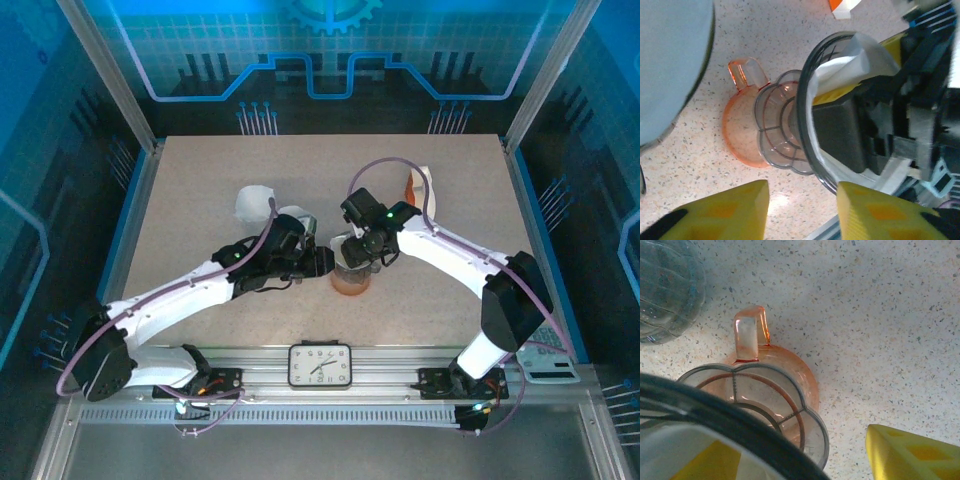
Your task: Place the coffee filter in the dripper
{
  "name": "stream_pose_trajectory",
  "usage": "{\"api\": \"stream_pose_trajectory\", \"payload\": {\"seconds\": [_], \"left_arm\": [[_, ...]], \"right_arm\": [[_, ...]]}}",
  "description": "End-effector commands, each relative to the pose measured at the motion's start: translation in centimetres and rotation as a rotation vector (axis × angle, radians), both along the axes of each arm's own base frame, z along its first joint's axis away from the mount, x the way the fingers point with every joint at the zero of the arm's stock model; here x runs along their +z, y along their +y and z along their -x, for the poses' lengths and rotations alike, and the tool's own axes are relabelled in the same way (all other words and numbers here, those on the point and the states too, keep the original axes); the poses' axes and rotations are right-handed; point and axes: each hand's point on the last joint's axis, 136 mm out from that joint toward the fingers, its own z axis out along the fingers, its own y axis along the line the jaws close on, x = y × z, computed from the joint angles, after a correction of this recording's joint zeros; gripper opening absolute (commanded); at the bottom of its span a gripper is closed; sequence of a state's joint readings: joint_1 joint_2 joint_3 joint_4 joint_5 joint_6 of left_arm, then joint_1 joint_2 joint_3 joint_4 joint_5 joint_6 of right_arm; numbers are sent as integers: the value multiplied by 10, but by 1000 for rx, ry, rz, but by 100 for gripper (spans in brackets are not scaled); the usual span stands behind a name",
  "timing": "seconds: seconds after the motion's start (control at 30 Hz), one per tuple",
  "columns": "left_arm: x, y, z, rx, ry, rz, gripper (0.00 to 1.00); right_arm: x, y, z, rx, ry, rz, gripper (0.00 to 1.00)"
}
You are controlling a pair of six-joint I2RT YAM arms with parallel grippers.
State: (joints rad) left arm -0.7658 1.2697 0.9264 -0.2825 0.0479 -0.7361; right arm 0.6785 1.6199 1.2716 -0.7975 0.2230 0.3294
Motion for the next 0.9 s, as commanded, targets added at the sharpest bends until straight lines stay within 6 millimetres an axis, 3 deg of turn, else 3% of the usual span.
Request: {"api": "stream_pose_trajectory", "payload": {"seconds": [0.0,0.13,0.4,0.6,0.87], "left_arm": [[18,9,-4,37,-68,19,52],[25,3,-11,36,-90,26,65],[13,-10,-26,28,-72,-6,65],[2,-11,-32,43,-53,-44,58],[-6,-10,-27,36,-21,-43,38]], "right_arm": [[-14,-4,1,-15,21,10,67],[-14,-6,2,-20,20,13,67],[-14,-6,2,-19,18,12,67],[-13,-5,2,-18,19,10,67],[-11,-5,1,-20,13,7,67]]}}
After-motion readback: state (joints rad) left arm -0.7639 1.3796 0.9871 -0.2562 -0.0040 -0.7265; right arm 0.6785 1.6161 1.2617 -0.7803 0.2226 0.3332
